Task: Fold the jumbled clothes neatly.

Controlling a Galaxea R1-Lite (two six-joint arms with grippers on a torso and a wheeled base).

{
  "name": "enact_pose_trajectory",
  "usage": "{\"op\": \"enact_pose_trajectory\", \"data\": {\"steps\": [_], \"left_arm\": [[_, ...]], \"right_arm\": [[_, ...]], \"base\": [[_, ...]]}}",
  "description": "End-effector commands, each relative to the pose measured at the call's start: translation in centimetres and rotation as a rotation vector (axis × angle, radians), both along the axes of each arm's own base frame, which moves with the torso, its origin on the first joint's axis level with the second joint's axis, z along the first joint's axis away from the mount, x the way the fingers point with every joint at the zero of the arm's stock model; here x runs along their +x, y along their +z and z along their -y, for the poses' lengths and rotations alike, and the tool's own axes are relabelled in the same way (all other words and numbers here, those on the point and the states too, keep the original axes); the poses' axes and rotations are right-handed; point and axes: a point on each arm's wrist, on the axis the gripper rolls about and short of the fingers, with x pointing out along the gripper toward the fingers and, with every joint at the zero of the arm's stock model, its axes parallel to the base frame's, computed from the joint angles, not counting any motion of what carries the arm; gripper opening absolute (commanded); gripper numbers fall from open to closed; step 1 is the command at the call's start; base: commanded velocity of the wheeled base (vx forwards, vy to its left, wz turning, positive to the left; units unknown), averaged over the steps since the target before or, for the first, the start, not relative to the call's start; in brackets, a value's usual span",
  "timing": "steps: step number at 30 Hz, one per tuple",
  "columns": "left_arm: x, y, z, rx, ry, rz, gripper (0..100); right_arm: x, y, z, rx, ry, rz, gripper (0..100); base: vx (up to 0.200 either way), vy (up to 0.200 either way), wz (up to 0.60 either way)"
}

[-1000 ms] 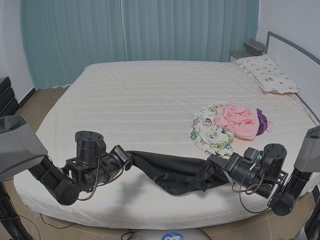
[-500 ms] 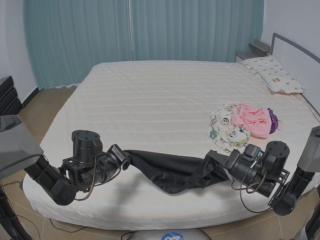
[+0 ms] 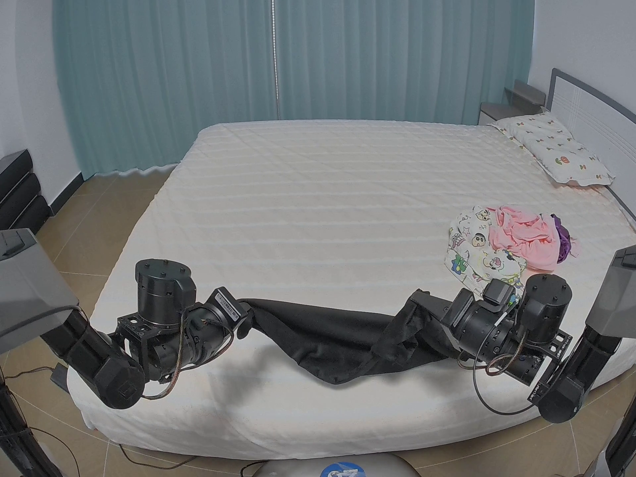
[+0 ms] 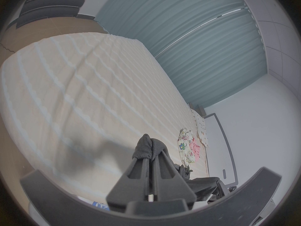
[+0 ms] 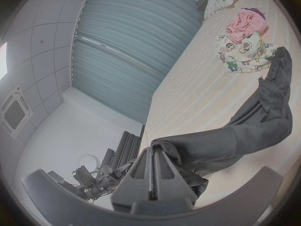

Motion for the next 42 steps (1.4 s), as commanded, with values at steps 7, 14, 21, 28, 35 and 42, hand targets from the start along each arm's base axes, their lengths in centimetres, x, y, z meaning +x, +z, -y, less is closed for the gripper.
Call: {"op": "enact_pose_trajectory", "data": {"steps": [7,14,21,28,35,42], "left_arm": [[-0.7,0.3,1.3,-0.004,-0.049,0.010,0],[-2.6,1.1,0.9,-0.001,-0.067,0.006,0],[-5.4,5.4,-0.2,-0.063,-0.081,0.116,0],[-5.4,11.0,-0.7,-0.095,-0.063,0.180,0],[-0.4,15.7,-0.5,-0.127,0.030,0.229,0],[1.6,19.1,-0.5,-0.208,0.073,0.218,0]], "right_arm": [[0.2,-0.3,0.2,-0.032,-0.011,0.023,0],[-3.9,2.8,1.1,0.004,0.040,0.082,0],[-8.5,8.0,2.2,0.096,0.108,0.292,0],[-8.1,15.7,5.3,0.136,-0.032,0.491,0],[-3.5,26.3,8.8,0.123,-0.217,0.637,0],[0.9,29.6,10.4,0.088,-0.320,0.593,0]], "base": [[-0.200,0.000,0.00],[-0.200,0.000,0.00],[-0.200,0.000,0.00],[-0.057,0.000,0.00],[0.000,0.000,0.00],[0.000,0.000,0.00]]}}
